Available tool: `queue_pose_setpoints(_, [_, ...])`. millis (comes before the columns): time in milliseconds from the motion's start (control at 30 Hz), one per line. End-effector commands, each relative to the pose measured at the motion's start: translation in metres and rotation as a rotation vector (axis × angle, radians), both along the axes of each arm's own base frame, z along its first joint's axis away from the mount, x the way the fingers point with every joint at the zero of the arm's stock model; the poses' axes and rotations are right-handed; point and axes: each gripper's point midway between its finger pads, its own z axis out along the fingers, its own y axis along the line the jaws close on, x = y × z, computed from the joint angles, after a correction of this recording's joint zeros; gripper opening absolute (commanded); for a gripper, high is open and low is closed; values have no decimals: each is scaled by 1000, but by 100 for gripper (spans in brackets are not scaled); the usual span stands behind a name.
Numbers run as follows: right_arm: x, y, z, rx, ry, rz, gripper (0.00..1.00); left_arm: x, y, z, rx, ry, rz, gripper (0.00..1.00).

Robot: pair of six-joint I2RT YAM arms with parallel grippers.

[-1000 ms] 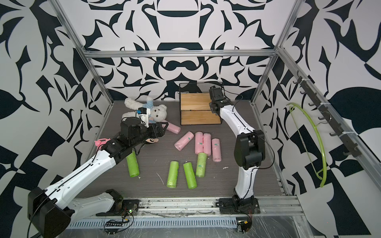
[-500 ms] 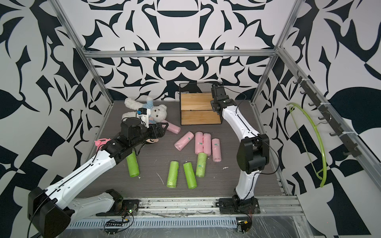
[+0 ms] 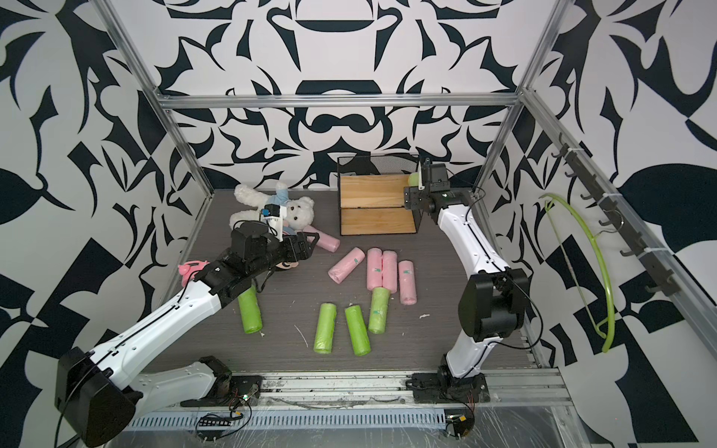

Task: Sort the rolls of trash bags by color and place them on the shelf
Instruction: Place the roll of trash bags on the shelf.

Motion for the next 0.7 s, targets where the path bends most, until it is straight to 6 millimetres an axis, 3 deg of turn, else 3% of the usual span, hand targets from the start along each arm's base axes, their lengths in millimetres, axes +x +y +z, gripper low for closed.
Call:
queue_pose_setpoints(0, [9, 8, 13, 112, -52, 26, 92, -1, -2, -8, 14, 21, -18, 92])
queue_pose_setpoints(467, [50, 10, -4, 220, -83, 90, 93, 0, 0, -8, 33, 16, -16, 92])
queue_pose_setpoints(667, [57, 8, -8, 242, -101, 118, 87, 0, 1, -8, 41, 13, -14, 92])
